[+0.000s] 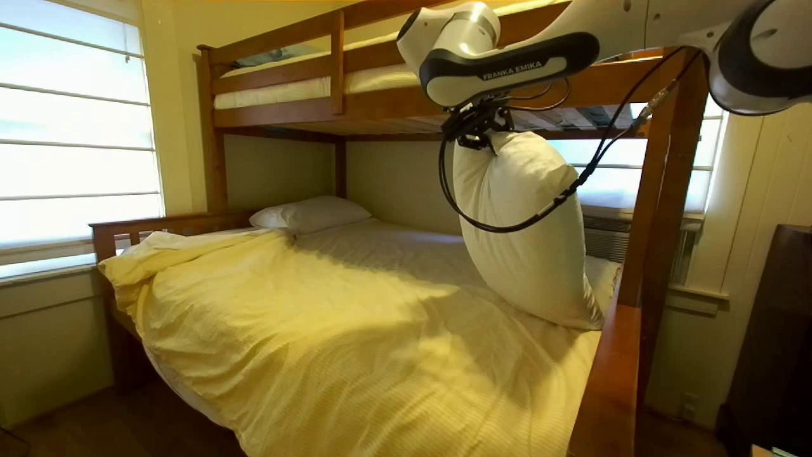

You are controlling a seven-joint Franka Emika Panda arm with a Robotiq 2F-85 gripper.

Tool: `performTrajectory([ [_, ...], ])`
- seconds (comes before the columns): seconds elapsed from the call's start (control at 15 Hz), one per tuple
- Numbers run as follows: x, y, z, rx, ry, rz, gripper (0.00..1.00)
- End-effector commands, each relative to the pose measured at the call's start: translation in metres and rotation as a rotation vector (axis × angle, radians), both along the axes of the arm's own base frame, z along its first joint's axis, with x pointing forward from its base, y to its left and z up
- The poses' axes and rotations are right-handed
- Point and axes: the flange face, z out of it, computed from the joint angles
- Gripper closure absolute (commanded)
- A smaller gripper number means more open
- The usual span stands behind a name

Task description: Move the pillow to the right

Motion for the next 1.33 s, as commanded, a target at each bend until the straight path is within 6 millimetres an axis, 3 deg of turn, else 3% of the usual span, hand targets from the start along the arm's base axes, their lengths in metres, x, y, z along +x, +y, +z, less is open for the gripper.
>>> performTrajectory([
  [0.0,0.011,-0.046,0.041,0.035,-0.144,-0.105,0.96],
  [0.2,0.017,-0.086,0.047,0.065,-0.232,-0.178,0.96],
  [0.27,0.009,-0.067,0.031,0.061,-0.134,-0.129,0.84],
  [0.4,0.013,-0.085,0.034,0.069,-0.164,-0.158,0.84],
  [0.53,0.016,-0.086,0.032,0.072,-0.173,-0.163,0.84],
  [0.6,0.018,-0.085,0.031,0.073,-0.176,-0.162,0.96],
  [0.93,0.061,-0.082,-0.021,0.139,-0.362,-0.275,0.96],
  [1.2,0.077,-0.104,-0.041,0.179,-0.472,-0.368,0.96],
  [1.27,0.072,-0.079,-0.046,0.152,-0.385,-0.304,0.84],
])
